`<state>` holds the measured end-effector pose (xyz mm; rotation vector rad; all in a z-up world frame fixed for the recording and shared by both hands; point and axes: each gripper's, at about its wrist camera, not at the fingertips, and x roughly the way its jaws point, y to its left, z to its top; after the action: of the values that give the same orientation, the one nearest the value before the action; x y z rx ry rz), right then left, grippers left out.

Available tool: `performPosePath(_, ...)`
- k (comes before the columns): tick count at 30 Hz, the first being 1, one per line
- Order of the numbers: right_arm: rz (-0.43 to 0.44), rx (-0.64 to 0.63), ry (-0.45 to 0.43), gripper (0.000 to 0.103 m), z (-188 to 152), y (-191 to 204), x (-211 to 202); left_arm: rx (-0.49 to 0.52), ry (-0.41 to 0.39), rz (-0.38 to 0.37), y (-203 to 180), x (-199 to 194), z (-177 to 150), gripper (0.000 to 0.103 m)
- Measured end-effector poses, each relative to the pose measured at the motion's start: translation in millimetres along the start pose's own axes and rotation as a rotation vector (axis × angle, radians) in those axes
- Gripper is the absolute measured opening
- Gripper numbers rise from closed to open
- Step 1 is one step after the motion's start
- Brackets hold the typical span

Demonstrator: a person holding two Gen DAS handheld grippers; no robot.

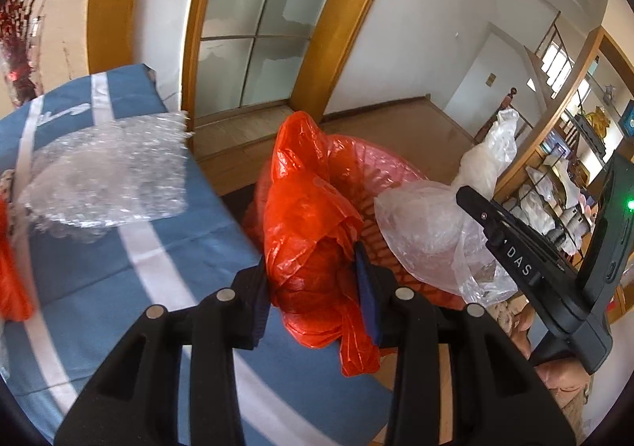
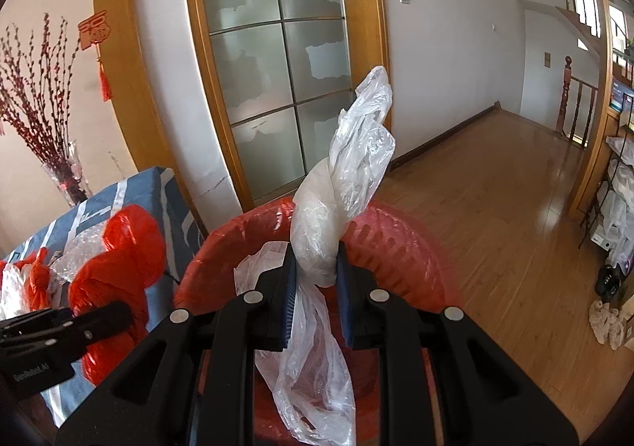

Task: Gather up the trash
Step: 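Open the left tool over the basket while the right tool drops the clear bag in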

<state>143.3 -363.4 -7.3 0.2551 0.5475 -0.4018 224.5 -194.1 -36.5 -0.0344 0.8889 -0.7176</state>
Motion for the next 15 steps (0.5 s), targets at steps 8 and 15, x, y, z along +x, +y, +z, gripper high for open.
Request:
performPosePath(8, 0.004, 0.024, 0.000, 0.024, 5.1, -11.8, 8.2, 0.007, 0.034, -0.024, -18.3, 27.3, 5.3, 0.041)
performPosePath(15, -0.005, 0.061, 0.001, 0.044, 3.3, -24.3, 8.2, 0.004, 0.060, -0.013, -19.6, 41.6, 2.3, 0.054)
